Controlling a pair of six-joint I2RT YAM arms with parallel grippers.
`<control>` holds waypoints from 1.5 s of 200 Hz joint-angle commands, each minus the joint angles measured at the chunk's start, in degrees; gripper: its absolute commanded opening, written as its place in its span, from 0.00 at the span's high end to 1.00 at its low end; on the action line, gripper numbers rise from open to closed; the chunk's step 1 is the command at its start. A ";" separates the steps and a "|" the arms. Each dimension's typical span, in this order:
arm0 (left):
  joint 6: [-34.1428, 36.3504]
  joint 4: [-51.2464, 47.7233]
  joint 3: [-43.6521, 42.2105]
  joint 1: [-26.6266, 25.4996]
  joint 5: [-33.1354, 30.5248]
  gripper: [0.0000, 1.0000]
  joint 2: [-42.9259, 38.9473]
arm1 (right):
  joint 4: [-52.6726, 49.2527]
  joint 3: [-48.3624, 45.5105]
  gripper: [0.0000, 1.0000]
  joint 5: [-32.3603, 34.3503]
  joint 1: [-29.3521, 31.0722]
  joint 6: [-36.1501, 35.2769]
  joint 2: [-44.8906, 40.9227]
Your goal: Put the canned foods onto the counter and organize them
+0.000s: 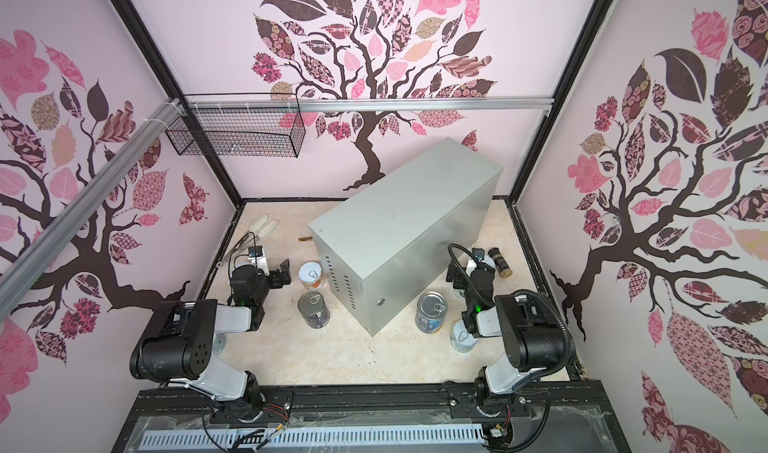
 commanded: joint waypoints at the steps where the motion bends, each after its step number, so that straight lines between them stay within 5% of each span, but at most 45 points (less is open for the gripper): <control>1: -0.04 0.73 0.89 0.01 0.10 0.02 -0.26 | 1.43 0.70 0.00 -0.19 0.03 0.62 -0.77; 28: 0.00 1.06 0.51 -0.08 -0.16 0.02 -0.56 | 2.62 -0.10 0.00 0.37 0.46 -0.11 -1.22; 37: -1.45 1.91 0.80 -0.64 -5.28 0.02 -1.05 | 4.34 -0.94 0.00 4.41 2.08 -0.73 -2.01; 49: -3.64 -8.86 3.86 -0.36 -8.44 0.02 -5.39 | 5.28 -2.30 0.00 9.56 3.14 -0.22 -4.64; 71: -4.80 -15.60 5.89 0.09 -10.18 0.02 -10.96 | -22.01 5.41 0.00 15.45 4.06 3.31 -16.83; 109: -9.71 -34.77 13.56 -2.07 -10.95 0.02 -19.19 | -44.26 9.91 0.00 18.38 4.03 11.66 -31.37; 172: -18.56 -60.53 23.38 -6.76 -8.04 0.02 -33.91 | -74.16 20.38 0.00 4.34 4.04 22.64 -46.42; 190: -20.83 -69.19 25.07 -7.59 -7.13 0.09 -37.01 | -79.82 23.86 0.00 -1.62 4.10 24.97 -48.48; 224: -25.49 -73.22 21.47 -8.72 -3.27 0.06 -46.48 | -85.27 25.08 0.00 -8.00 5.56 27.19 -53.29; 277: -29.55 -75.34 14.88 -26.10 -13.39 0.02 -57.08 | -93.64 21.08 0.00 -10.99 8.56 22.63 -61.09; 300: -31.34 -74.84 11.19 -36.21 -21.89 0.02 -59.27 | -96.25 22.80 0.00 -6.53 16.02 25.27 -61.44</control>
